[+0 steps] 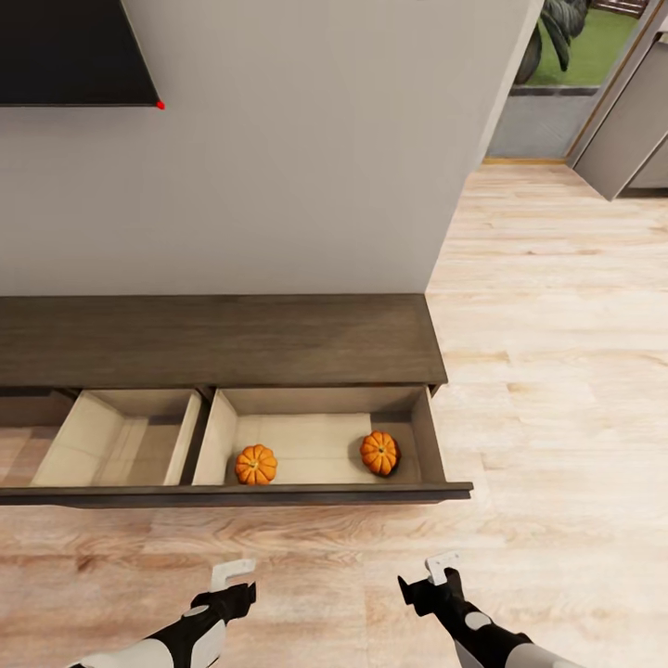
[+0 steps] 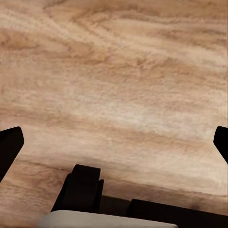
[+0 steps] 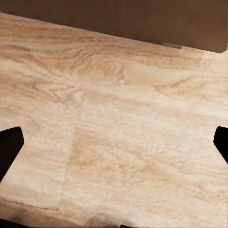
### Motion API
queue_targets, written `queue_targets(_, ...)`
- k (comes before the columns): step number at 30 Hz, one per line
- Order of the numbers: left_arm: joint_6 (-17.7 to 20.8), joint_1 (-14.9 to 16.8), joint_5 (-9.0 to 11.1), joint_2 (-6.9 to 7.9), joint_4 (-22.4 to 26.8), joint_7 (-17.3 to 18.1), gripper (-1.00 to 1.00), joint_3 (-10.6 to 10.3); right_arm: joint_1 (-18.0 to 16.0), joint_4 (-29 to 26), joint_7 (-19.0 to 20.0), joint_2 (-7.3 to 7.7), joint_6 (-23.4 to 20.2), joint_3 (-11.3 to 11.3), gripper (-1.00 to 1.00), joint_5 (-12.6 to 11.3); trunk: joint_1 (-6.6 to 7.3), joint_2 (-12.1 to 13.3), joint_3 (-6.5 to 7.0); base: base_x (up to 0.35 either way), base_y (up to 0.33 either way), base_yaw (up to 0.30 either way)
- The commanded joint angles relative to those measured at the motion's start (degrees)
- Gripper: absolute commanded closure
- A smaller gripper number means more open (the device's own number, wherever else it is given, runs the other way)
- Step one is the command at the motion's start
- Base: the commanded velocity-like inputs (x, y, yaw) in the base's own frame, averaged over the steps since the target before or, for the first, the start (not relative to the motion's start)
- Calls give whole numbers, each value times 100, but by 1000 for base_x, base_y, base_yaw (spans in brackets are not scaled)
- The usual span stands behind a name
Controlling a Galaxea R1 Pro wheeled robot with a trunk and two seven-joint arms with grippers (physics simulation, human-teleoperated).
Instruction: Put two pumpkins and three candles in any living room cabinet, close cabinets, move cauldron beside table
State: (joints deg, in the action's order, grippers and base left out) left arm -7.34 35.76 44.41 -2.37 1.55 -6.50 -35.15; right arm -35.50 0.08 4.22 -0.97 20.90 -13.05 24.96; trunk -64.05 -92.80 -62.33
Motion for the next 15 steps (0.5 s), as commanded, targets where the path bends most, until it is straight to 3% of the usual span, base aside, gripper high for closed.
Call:
queue_targets(1,-3,-53,-2,5,2,0,-100,-1,5,1,0,-4,34,2,-100,10,-23,-42,-18,0,0,0)
queue_targets(15,-6,-113,-8,28,3,0,-100,-1,8,1,8,-7,63,4,-100,22,-330,-603,-270,0,0,0)
